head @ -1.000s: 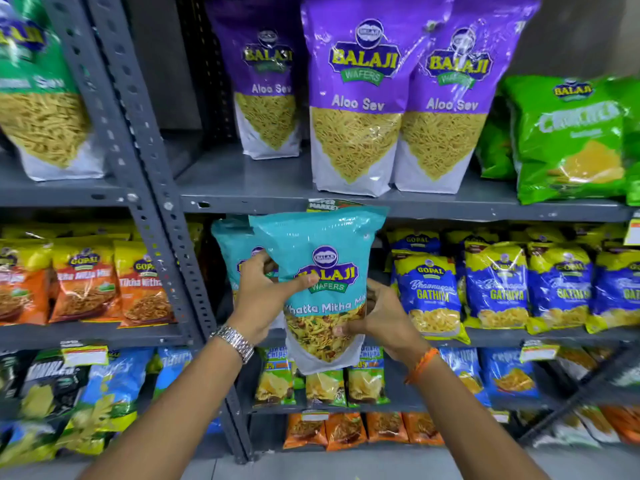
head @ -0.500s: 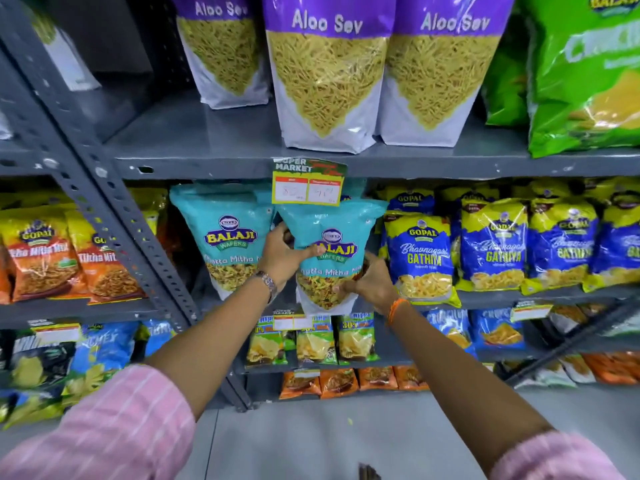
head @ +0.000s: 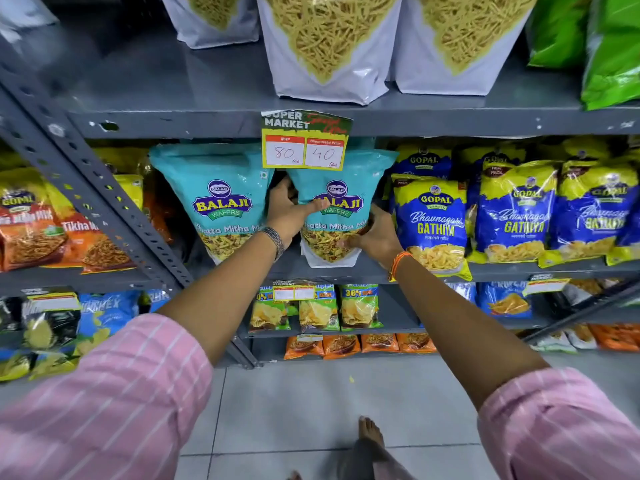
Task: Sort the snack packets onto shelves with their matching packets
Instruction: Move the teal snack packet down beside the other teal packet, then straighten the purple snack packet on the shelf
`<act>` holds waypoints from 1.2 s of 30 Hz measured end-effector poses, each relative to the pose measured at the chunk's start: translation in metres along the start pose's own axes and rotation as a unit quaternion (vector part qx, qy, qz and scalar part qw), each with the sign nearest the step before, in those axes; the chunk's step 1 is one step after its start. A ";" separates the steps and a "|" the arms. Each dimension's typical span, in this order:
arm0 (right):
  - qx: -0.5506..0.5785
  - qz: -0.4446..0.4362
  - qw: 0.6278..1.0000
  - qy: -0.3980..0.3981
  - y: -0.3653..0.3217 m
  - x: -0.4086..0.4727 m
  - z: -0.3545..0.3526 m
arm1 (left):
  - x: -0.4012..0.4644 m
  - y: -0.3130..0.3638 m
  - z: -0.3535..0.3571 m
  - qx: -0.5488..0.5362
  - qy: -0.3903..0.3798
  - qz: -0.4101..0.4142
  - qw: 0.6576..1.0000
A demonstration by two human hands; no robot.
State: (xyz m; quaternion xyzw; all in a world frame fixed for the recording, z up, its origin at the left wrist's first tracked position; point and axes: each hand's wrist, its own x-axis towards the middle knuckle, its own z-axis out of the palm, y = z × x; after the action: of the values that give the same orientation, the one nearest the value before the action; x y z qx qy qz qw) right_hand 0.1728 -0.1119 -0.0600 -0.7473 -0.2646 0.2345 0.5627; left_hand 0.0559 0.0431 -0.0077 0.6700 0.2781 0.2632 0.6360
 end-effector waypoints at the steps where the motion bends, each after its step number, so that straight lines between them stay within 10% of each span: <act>1: 0.000 -0.005 1.000 -0.001 0.000 -0.001 0.000 | 0.000 -0.002 -0.001 -0.004 -0.002 -0.004 1.000; 12: 0.019 0.019 1.000 -0.007 -0.004 -0.016 0.000 | -0.026 -0.002 -0.009 0.021 -0.035 -0.025 0.999; 21: 0.052 -0.051 0.985 0.157 -0.082 -0.105 -0.018 | -0.101 0.019 -0.052 0.180 -0.051 -0.023 0.982; 36: 0.012 -0.267 0.942 0.203 -0.264 -0.080 -0.029 | -0.077 0.224 -0.064 -0.014 0.041 0.229 0.972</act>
State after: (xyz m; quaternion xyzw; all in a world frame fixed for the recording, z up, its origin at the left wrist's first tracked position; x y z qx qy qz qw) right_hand 0.0969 -0.1251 0.2063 -0.6740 -0.3319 -0.0775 0.6554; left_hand -0.0351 0.0262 0.2192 0.6957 0.1396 0.4330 0.5560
